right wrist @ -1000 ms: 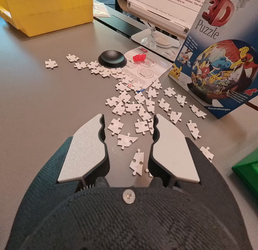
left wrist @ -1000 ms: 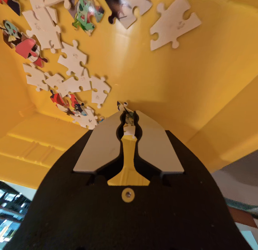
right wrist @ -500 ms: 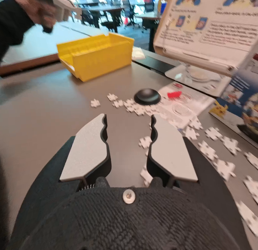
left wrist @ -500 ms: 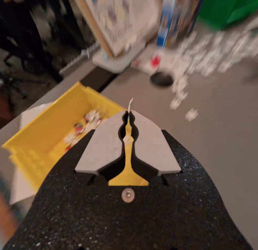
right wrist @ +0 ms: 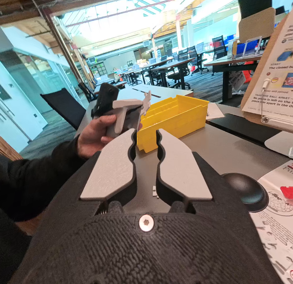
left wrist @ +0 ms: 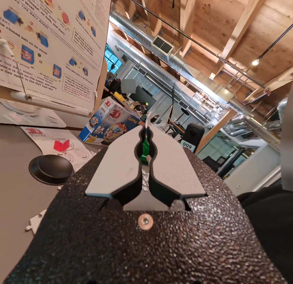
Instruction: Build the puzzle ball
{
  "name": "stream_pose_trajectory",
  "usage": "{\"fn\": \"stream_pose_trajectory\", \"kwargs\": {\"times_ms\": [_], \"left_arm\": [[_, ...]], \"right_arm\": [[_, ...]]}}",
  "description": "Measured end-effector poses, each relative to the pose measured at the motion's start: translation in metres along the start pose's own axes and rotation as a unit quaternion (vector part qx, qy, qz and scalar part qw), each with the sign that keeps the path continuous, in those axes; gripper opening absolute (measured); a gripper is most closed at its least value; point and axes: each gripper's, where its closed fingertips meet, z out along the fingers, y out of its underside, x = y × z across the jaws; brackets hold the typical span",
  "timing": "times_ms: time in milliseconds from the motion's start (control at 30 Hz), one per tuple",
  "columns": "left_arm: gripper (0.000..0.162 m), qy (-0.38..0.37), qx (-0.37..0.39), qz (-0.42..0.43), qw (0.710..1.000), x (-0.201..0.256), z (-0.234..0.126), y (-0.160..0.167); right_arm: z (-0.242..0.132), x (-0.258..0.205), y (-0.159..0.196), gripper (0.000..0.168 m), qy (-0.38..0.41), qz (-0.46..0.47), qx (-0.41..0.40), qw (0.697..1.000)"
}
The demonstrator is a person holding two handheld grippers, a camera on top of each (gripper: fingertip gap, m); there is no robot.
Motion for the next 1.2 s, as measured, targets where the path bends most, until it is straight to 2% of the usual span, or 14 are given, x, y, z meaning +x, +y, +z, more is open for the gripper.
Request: {"fn": "stream_pose_trajectory", "kwargs": {"times_ms": [133, 333, 400, 467, 700, 767, 867, 1000, 1100, 1200], "left_arm": [[0.001, 0.007, 0.008, 0.013, 1.000, 0.009, 0.018, 0.020], [0.001, 0.021, -0.027, 0.069, 0.997, 0.022, 0.038, 0.050], [0.001, 0.028, -0.038, 0.086, 0.995, 0.026, 0.042, 0.057], [0.001, 0.025, -0.049, 0.103, 0.993, 0.026, 0.045, 0.064], [0.003, -0.010, -0.091, 0.182, 0.979, 0.016, 0.038, 0.080], [0.008, -0.022, -0.104, 0.222, 0.969, 0.014, 0.035, 0.083], [0.010, -0.047, -0.130, 0.274, 0.952, 0.008, 0.028, 0.088], [0.009, -0.073, -0.172, 0.301, 0.935, -0.002, 0.012, 0.098], [0.008, -0.078, -0.187, 0.298, 0.933, -0.007, 0.003, 0.107], [0.007, -0.079, -0.191, 0.289, 0.935, -0.011, 0.001, 0.113]], "right_arm": [[-0.006, 0.013, 0.001, 0.020, 0.012, 0.044, 0.009, 0.999], [-0.014, 0.012, -0.002, 0.021, -0.001, 0.064, 0.024, 0.998], [-0.015, 0.010, 0.000, 0.017, -0.006, 0.065, 0.024, 0.998], [-0.017, 0.009, 0.001, 0.005, -0.011, 0.066, 0.024, 0.997], [-0.024, 0.009, 0.021, 0.002, -0.012, 0.062, -0.036, 0.997], [-0.033, 0.014, 0.029, 0.002, -0.003, 0.074, -0.065, 0.995], [-0.070, 0.037, 0.046, 0.002, 0.046, 0.076, -0.141, 0.986], [-0.172, 0.097, 0.067, 0.002, 0.185, 0.089, -0.259, 0.944], [-0.245, 0.131, 0.074, 0.003, 0.263, 0.123, -0.300, 0.909], [-0.279, 0.149, 0.076, 0.002, 0.288, 0.147, -0.313, 0.893]]}}
